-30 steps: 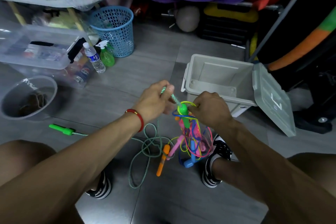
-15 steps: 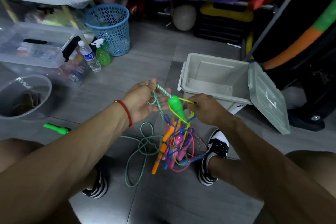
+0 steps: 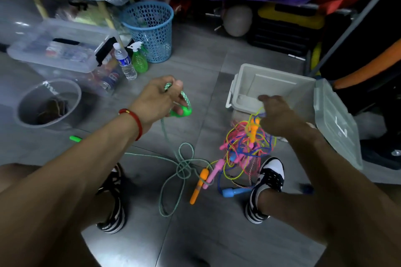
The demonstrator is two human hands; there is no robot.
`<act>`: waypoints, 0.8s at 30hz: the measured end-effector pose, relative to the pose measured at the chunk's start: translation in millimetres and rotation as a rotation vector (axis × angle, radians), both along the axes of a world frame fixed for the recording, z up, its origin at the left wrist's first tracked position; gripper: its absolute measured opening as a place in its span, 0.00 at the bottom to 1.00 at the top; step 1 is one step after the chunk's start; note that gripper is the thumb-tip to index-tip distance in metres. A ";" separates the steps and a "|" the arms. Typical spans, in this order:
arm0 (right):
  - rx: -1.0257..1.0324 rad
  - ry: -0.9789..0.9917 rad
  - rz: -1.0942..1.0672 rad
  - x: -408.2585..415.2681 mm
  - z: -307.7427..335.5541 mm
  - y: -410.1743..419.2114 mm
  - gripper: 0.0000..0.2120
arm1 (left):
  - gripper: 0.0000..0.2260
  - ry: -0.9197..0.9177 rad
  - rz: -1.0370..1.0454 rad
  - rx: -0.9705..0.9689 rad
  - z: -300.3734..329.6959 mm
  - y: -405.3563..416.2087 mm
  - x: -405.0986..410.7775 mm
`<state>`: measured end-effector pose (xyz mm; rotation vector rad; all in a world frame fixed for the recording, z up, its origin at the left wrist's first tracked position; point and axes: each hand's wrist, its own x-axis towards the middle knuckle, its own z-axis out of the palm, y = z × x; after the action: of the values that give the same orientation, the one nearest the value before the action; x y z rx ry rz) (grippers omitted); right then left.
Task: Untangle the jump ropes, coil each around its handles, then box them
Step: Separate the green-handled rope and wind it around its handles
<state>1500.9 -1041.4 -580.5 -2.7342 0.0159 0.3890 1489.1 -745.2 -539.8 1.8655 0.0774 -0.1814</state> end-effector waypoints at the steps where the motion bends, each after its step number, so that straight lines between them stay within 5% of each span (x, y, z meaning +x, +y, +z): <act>1: 0.074 -0.010 0.139 -7.2 4.0 20.7 0.35 | 0.10 0.005 -0.016 0.012 -1.0 0.7 -4.5; 5: 0.475 0.112 0.480 -38.0 2.2 112.3 0.28 | 0.11 -0.005 -0.103 0.017 -12.7 10.5 -22.7; 9: 0.697 0.210 0.211 -36.1 -12.5 146.7 0.04 | 0.13 -0.080 -0.074 0.252 -40.6 48.8 -27.3; 12: 0.889 0.343 0.016 -29.3 -4.1 158.3 0.09 | 0.18 -0.104 0.096 0.829 -55.9 62.6 -40.4; 13: 0.931 0.345 -0.031 -27.3 -1.4 164.3 0.10 | 0.20 -0.117 0.144 0.852 -58.0 61.3 -48.3; 15: 0.964 0.324 -0.128 -23.4 -4.0 177.4 0.11 | 0.21 -0.088 0.208 0.656 -63.3 52.8 -65.0; 18: 0.984 0.356 -0.239 -25.6 -23.9 203.6 0.11 | 0.27 0.297 0.197 0.210 -60.2 33.4 -82.8; 20: 1.019 0.411 -0.296 -29.5 -41.3 223.7 0.10 | 0.20 0.512 0.181 -0.140 -64.2 27.6 -87.6; 22: 0.989 0.429 -0.287 -28.1 -60.8 239.8 0.12 | 0.11 0.596 0.149 -0.160 -73.1 36.8 -87.5; 24: 0.877 0.420 -0.257 -21.3 -77.9 247.0 0.17 | 0.09 0.641 0.109 0.045 -81.6 60.7 -80.8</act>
<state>1479.7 -794.4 -658.4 -1.7316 0.2433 0.6887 1408.3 -684.5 -621.4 1.7775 0.6254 -0.6997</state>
